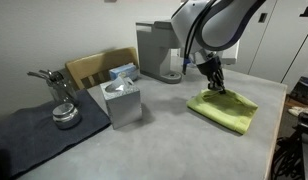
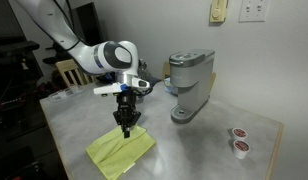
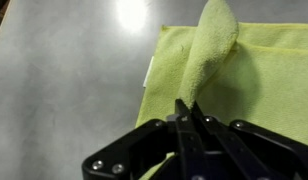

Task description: Fold the towel

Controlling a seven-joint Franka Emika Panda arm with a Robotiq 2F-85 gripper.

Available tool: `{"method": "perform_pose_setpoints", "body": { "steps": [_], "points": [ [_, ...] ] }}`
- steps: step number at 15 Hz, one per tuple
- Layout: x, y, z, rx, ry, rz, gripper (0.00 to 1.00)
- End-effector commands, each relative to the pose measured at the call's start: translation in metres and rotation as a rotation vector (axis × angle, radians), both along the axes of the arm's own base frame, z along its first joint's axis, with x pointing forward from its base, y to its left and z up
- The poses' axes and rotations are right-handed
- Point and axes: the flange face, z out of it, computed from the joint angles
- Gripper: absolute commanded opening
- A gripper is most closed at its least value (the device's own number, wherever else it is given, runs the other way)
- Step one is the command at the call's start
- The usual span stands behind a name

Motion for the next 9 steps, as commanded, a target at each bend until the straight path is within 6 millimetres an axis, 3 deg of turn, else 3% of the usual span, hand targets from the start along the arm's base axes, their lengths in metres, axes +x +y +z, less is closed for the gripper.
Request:
{"method": "perform_pose_setpoints", "body": {
  "steps": [1,6,7,9],
  "points": [
    [-0.008,-0.022,-0.001,-0.018,0.024,-0.010,0.01],
    [-0.009,-0.035,-0.006,0.019,0.030,0.013,0.01],
    [-0.007,-0.034,-0.008,0.031,0.035,0.021,0.30],
    [-0.005,-0.030,-0.012,0.057,0.035,0.049,0.36]
  ]
}}
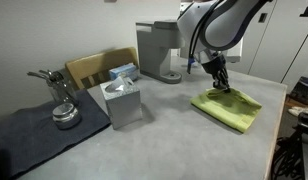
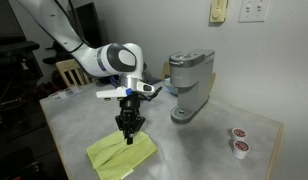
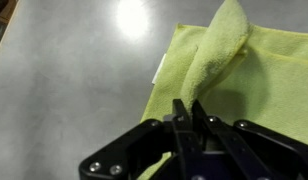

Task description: Fold the towel

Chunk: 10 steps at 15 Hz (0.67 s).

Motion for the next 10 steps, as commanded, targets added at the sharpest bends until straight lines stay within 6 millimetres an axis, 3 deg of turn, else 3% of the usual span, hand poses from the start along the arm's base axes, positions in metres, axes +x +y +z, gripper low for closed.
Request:
{"method": "perform_pose_setpoints", "body": {
  "steps": [1,8,10],
  "points": [
    [0.001,0.003,-0.009,0.053,0.001,0.057,0.43],
    [0.004,0.035,-0.003,0.058,0.015,0.125,0.92],
    [0.000,0.051,0.006,0.049,0.018,0.149,1.00]
  ]
}}
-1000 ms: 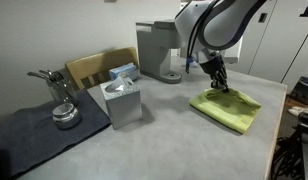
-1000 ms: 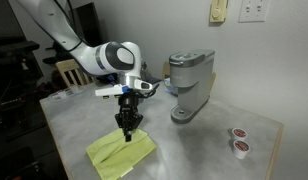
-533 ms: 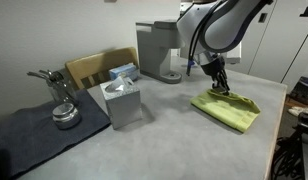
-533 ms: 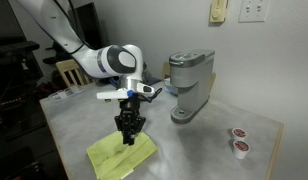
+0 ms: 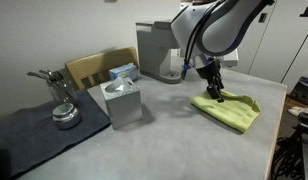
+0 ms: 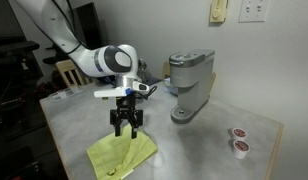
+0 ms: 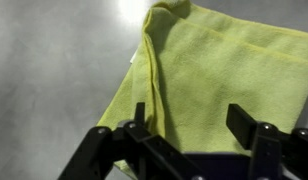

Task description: Fold the towel

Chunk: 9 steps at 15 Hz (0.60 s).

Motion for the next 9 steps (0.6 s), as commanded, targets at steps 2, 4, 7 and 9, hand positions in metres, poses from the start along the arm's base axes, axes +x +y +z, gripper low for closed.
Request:
{"method": "perform_pose_setpoints", "body": {
  "steps": [2,4,7,9],
  "points": [
    [-0.007,0.038,0.024,-0.020,0.007,0.077,1.00],
    [-0.010,0.068,0.034,-0.045,0.017,0.124,1.00],
    [-0.014,0.115,0.048,-0.092,0.034,0.190,1.00],
    [-0.016,0.145,0.053,-0.111,0.049,0.227,1.00]
  ]
}}
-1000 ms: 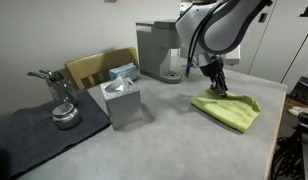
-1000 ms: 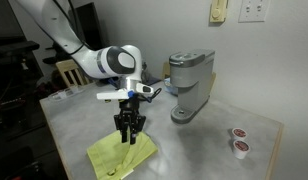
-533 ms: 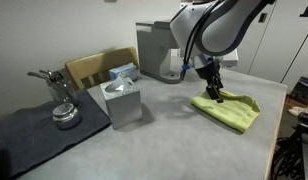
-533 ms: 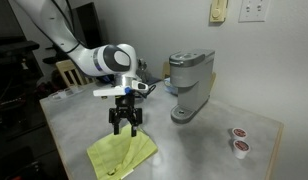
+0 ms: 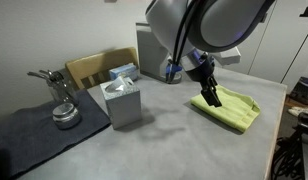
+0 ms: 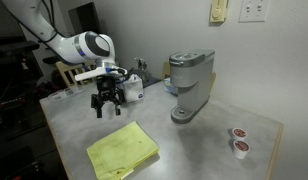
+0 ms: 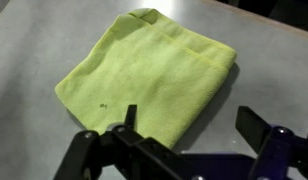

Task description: Fold the towel

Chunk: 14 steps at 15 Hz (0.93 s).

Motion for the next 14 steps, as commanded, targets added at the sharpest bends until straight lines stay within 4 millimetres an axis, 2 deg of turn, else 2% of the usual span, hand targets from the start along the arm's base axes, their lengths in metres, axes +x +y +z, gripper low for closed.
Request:
{"method": "perform_pose_setpoints", "body": {
  "steps": [1,4,8,11,14],
  "points": [
    [-0.004,0.042,0.011,-0.038,0.025,0.064,1.00],
    [-0.003,0.078,0.010,0.010,0.061,0.088,1.00],
    [-0.005,0.111,0.016,0.067,0.092,0.040,1.00],
    [-0.010,0.125,0.028,0.073,0.123,-0.035,1.00],
    [-0.009,0.128,0.041,0.072,0.154,-0.134,1.00]
  ]
}}
